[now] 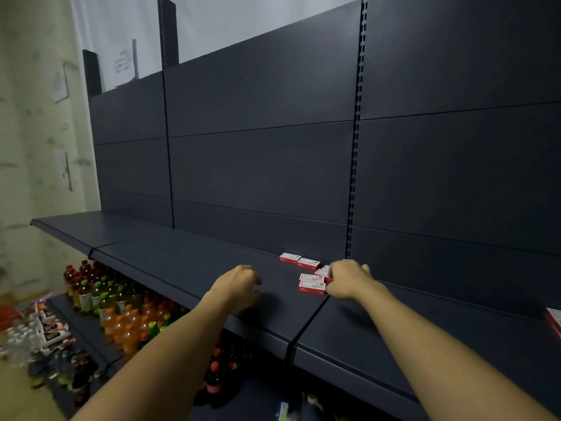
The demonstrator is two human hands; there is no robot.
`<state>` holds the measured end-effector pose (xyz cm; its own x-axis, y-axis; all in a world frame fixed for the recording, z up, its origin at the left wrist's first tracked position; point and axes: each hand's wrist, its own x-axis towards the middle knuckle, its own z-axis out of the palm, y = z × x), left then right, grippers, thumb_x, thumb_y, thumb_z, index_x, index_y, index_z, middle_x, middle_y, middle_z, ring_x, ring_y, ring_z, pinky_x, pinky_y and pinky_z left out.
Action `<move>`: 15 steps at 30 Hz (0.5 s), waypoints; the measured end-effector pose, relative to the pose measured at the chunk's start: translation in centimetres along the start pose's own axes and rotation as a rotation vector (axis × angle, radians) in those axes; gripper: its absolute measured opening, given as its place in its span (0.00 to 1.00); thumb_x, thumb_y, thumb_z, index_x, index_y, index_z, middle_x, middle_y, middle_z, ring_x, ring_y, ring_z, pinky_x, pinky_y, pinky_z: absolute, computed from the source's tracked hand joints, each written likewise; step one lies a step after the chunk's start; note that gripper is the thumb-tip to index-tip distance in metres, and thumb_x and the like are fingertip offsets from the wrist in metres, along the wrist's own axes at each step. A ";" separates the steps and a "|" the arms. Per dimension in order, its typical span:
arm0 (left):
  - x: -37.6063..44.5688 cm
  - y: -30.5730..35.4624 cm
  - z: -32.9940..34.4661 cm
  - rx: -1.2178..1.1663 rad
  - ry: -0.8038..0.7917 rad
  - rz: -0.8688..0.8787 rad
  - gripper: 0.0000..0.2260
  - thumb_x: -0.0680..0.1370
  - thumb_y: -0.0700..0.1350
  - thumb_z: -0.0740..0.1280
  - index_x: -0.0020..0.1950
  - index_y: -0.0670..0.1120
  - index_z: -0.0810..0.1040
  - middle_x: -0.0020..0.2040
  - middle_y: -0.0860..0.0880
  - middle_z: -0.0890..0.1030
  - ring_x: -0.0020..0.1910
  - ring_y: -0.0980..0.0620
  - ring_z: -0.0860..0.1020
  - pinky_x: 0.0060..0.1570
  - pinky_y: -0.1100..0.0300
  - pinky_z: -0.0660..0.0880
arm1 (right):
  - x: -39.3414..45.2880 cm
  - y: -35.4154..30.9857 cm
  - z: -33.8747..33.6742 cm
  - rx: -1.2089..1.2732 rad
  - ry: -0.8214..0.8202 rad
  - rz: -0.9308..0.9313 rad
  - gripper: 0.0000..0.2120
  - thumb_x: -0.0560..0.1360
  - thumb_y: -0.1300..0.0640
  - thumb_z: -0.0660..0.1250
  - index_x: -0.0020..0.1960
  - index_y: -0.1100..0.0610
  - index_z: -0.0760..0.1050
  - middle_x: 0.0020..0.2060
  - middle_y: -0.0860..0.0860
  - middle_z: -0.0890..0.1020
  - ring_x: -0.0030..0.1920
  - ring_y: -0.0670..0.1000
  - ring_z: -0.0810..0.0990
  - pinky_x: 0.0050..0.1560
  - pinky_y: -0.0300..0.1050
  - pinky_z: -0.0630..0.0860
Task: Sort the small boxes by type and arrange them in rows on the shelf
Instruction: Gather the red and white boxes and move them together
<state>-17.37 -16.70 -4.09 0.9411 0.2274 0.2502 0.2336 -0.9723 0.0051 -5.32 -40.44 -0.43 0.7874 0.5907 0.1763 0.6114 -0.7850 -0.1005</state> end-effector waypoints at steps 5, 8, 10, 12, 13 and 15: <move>4.4 -2.0 0.6 0.032 -0.013 0.002 0.17 0.81 0.49 0.65 0.70 0.50 0.75 0.68 0.49 0.73 0.65 0.48 0.74 0.63 0.53 0.74 | 5.0 -0.4 0.9 0.008 -0.016 0.009 0.17 0.73 0.55 0.63 0.60 0.53 0.76 0.59 0.52 0.78 0.62 0.55 0.75 0.62 0.50 0.67; 7.4 -2.7 1.1 0.030 -0.002 -0.005 0.18 0.80 0.50 0.65 0.70 0.50 0.75 0.68 0.50 0.73 0.65 0.48 0.73 0.63 0.53 0.73 | 8.2 -0.2 1.6 0.015 -0.024 0.018 0.14 0.72 0.56 0.64 0.58 0.53 0.77 0.57 0.51 0.78 0.61 0.55 0.75 0.63 0.50 0.66; 9.3 -2.8 1.7 0.022 -0.012 0.000 0.18 0.80 0.50 0.65 0.70 0.50 0.75 0.68 0.49 0.72 0.66 0.48 0.73 0.64 0.52 0.73 | 10.4 0.2 1.9 0.023 -0.027 0.022 0.12 0.72 0.56 0.65 0.55 0.53 0.77 0.54 0.51 0.79 0.59 0.55 0.76 0.63 0.51 0.66; 11.0 -3.0 2.5 0.006 -0.024 -0.002 0.18 0.80 0.49 0.65 0.70 0.50 0.75 0.69 0.49 0.72 0.66 0.48 0.73 0.64 0.52 0.73 | 12.5 0.4 2.3 0.032 -0.035 0.018 0.11 0.72 0.57 0.64 0.54 0.54 0.77 0.53 0.51 0.79 0.58 0.55 0.76 0.64 0.52 0.66; 11.9 -3.1 2.9 -0.007 -0.029 -0.007 0.18 0.80 0.49 0.64 0.70 0.50 0.76 0.68 0.50 0.72 0.66 0.48 0.73 0.64 0.52 0.73 | 13.4 0.4 2.5 0.035 -0.037 0.013 0.11 0.72 0.57 0.64 0.54 0.54 0.77 0.53 0.51 0.79 0.58 0.55 0.76 0.64 0.52 0.66; 13.5 -3.3 3.8 -0.034 -0.032 -0.015 0.17 0.80 0.47 0.63 0.69 0.50 0.76 0.68 0.49 0.73 0.65 0.48 0.73 0.63 0.52 0.74 | 15.1 0.4 3.0 0.035 -0.039 0.000 0.12 0.73 0.56 0.65 0.56 0.54 0.76 0.54 0.51 0.79 0.58 0.55 0.76 0.64 0.51 0.66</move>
<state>-4.53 -10.25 -4.36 0.9449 0.2435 0.2190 0.2403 -0.9698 0.0414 7.01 -31.28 -0.76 0.7896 0.5978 0.1383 0.6130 -0.7784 -0.1352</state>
